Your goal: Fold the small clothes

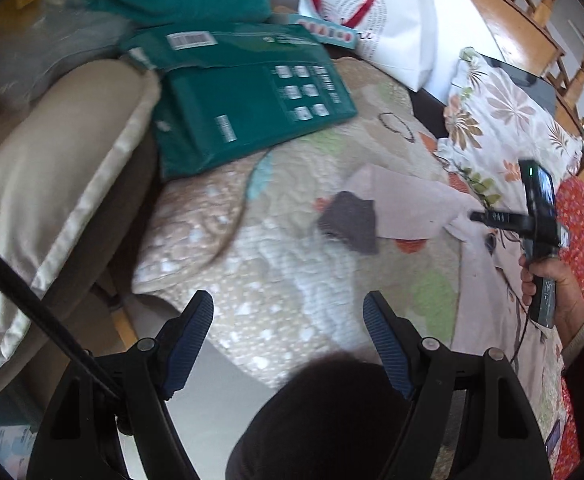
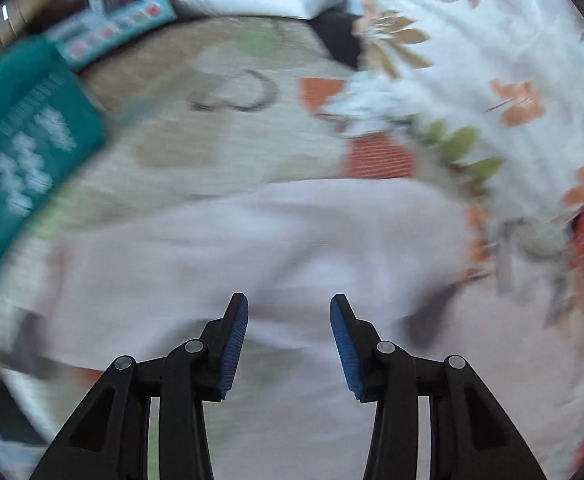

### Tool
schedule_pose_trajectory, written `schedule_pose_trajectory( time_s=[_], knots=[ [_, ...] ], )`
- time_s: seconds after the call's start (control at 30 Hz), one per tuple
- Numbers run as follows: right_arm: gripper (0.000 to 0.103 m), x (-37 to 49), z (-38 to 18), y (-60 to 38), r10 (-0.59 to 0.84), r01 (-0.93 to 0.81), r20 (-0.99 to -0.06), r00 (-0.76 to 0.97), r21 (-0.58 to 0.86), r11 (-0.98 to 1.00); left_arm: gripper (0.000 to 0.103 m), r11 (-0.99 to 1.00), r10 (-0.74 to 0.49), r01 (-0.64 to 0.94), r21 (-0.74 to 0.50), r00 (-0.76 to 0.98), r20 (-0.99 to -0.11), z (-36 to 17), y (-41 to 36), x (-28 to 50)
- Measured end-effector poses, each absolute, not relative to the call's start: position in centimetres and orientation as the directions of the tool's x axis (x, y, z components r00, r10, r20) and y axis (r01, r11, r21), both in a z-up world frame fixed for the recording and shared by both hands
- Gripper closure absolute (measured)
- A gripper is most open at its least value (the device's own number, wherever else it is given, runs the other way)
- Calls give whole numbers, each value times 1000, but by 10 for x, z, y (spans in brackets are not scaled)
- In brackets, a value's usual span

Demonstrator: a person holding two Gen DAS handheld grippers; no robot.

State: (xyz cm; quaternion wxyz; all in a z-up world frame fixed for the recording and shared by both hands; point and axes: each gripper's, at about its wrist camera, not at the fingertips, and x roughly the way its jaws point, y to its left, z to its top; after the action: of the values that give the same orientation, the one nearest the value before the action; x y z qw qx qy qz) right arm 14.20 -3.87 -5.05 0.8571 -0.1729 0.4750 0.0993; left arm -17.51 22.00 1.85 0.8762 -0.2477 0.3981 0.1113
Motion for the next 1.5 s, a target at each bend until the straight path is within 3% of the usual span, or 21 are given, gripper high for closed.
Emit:
schedule_pose_trajectory(
  time_s=[0.1, 0.13, 0.17, 0.27, 0.43, 0.53, 0.67, 0.83, 0.97, 1.2, 1.23, 1.3, 1.5],
  knots=[
    [56, 159, -70, -65, -104, -303, -856, 507, -290, 908, 27, 839, -16, -405, -364, 650, -760, 9, 227, -174],
    [67, 164, -76, -74, -140, -288, -854, 501, -317, 903, 27, 835, -25, -406, -371, 647, -762, 7, 228, -173],
    [91, 170, -83, -83, -169, -275, -862, 477, -329, 903, 27, 833, -31, -405, -377, 645, -763, 5, 228, -172],
    [95, 175, -70, -108, -84, -202, -885, 459, -195, 960, 27, 835, -45, -392, -387, 652, -757, 6, 226, -170],
    [93, 178, -22, -149, 293, -111, -827, 480, 274, 955, 27, 836, -56, -379, -398, 662, -747, 7, 226, -167],
    [88, 175, -12, -141, 441, -136, -783, 440, 427, 894, 27, 831, -65, -376, -410, 666, -743, 7, 225, -167],
    [82, 160, -13, -99, 472, -214, -784, 404, 420, 882, 27, 825, -61, -383, -416, 671, -739, 9, 228, -172],
    [81, 110, -38, -14, 514, -370, -818, 259, 407, 835, 27, 810, -45, -410, -418, 669, -742, 9, 236, -179],
    [68, 67, -56, 45, 542, -488, -823, 169, 408, 772, 27, 797, -40, -430, -424, 662, -748, 6, 239, -184],
    [66, 32, -95, 101, 533, -540, -835, 133, 390, 746, 27, 800, -47, -424, -425, 662, -748, 5, 238, -186],
    [67, 30, -98, 105, 525, -545, -840, 138, 378, 749, 27, 801, -48, -422, -425, 662, -748, 6, 237, -186],
    [98, 28, -96, 105, 535, -547, -833, 144, 383, 744, 27, 802, -49, -418, -426, 665, -745, 9, 236, -187],
    [98, 23, -38, 38, 561, -522, -788, 255, 376, 766, 27, 817, -49, -392, -423, 684, -727, 26, 228, -181]
  ],
)
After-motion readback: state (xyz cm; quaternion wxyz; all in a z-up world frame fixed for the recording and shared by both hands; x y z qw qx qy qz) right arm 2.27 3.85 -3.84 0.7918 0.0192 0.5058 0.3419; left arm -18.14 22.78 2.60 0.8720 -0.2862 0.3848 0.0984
